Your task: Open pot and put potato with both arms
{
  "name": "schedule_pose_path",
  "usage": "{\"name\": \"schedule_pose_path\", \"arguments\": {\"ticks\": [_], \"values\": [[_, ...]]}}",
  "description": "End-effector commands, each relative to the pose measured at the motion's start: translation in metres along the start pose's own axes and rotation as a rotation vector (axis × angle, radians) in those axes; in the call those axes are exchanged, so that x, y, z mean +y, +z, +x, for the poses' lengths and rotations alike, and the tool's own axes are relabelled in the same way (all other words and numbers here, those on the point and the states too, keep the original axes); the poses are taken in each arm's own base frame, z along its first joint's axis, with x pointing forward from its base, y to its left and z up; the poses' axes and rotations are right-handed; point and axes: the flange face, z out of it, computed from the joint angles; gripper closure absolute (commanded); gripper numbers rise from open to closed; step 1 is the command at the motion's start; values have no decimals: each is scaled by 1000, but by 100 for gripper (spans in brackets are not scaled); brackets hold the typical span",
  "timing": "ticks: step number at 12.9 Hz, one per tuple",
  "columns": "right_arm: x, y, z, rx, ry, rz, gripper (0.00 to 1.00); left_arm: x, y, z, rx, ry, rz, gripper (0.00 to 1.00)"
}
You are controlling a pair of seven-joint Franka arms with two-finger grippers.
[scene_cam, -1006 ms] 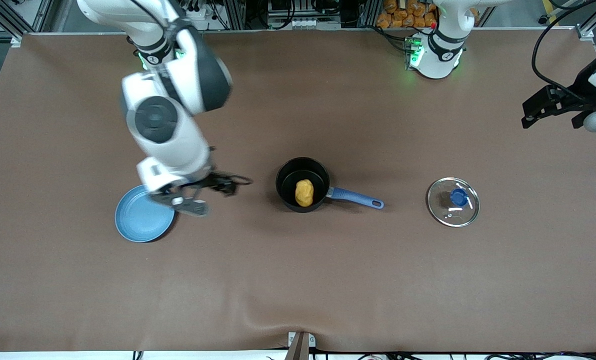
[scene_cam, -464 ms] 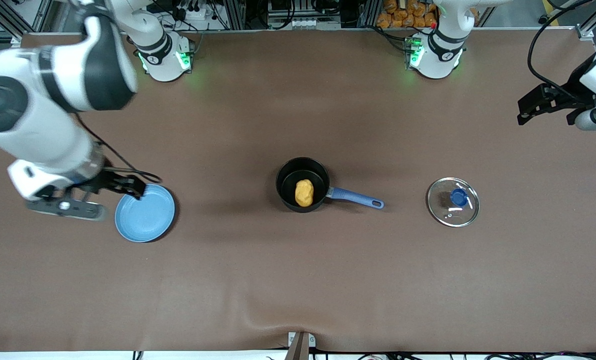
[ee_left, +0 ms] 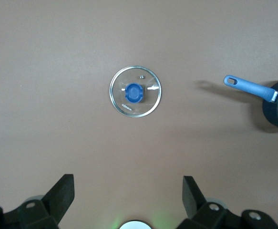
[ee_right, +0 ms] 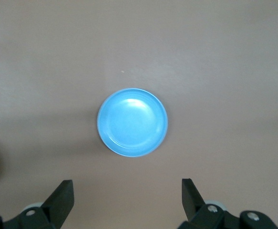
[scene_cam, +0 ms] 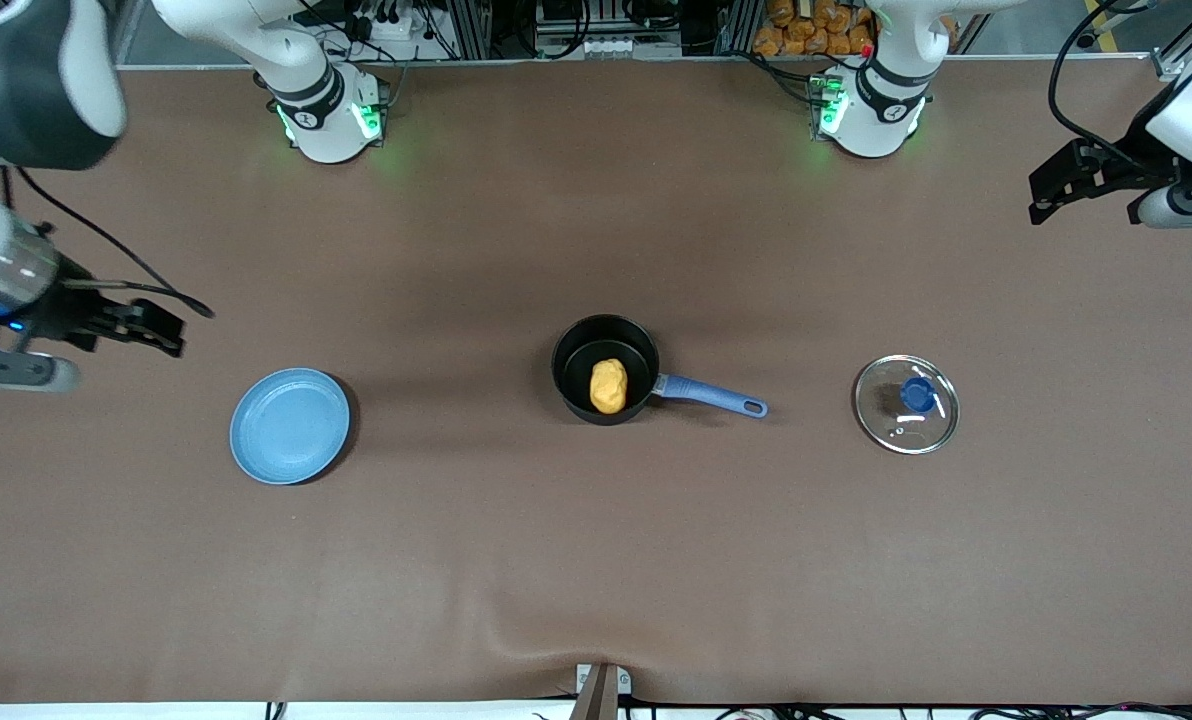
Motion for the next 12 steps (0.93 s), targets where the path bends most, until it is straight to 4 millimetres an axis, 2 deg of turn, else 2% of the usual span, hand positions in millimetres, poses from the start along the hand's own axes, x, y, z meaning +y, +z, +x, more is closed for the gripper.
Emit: {"name": "schedule_pose_path", "arguments": {"ticks": [1,4,7,8,12], "values": [[35,-11,-18,-15,9,17,0,7,-1,-11,-2,5,-12,0],[47,-13,-20,-18,13,17,0,10,0,-11,-3,11,-12,0],[38,-12,-18,-13,0,16,0,9,-2,-13,0,9,-12,0],[37,-12,-18,-11,-3,16,0,1,-4,-14,2,-6,-14,0],[34,-14,-15,11,-6,13,0,-5,-4,-21,-1,-12,-15,0]]}}
